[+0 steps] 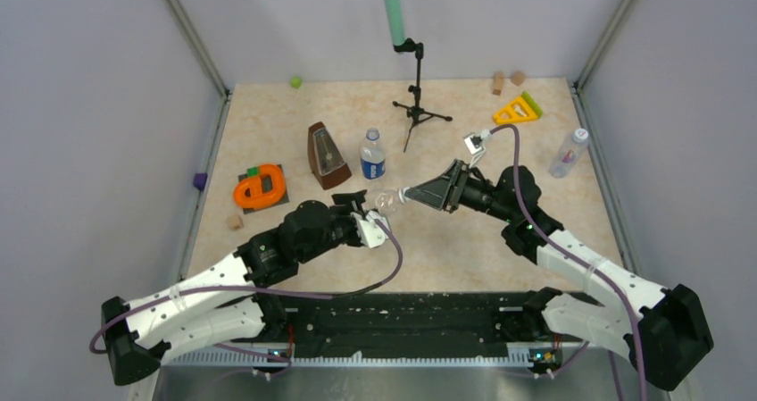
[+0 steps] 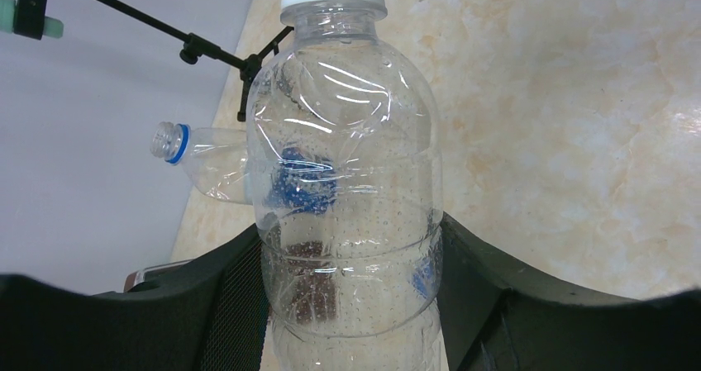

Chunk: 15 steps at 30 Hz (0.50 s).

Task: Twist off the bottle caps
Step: Unscrew the bottle cap from the plastic bottle.

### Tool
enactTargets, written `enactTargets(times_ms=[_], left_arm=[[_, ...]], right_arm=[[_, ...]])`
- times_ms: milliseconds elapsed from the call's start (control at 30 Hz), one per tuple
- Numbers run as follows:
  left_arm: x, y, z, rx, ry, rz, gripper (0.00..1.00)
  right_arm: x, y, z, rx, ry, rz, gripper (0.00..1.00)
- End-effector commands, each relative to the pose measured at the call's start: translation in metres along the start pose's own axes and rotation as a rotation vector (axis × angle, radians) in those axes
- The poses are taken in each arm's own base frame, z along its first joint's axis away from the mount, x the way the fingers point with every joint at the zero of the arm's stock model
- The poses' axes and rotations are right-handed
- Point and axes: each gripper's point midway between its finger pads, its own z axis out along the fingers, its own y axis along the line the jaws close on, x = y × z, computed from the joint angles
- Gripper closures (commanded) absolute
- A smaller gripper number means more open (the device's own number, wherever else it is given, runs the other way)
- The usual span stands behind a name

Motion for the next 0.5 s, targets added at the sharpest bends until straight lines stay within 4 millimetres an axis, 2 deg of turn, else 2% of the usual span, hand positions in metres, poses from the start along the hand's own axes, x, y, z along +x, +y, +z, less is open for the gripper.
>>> enactTargets(times_ms=[0,100,200,333,467], left_arm=[[-0.022,0.007,-0.003,-0.007,-0.079,-0.021,1.00],[-0.028,0.005,-0.004,0.013,-0.102,-0.037,1.00],[-0.034,0.005,-0.005,0.014,-0.121,-0.087,1.00],[-0.036,0.002,-0.007,0.030,-0.119,-0.143,1.00],[-0.047,-0.005,-0.009,0.082,-0.158,-0.212,1.00]], right_arm=[[-0.010,0.020,0.003,-0.060,-0.020,-0.036,0.67],[-0.009,0.020,0.002,-0.066,-0.020,-0.055,0.80],[-0.007,0.023,-0.001,-0.079,-0.007,-0.109,0.88],[0.000,0.035,-0.009,-0.134,0.035,-0.215,0.91],[0.009,0.042,-0.018,-0.180,0.079,-0.329,0.92]])
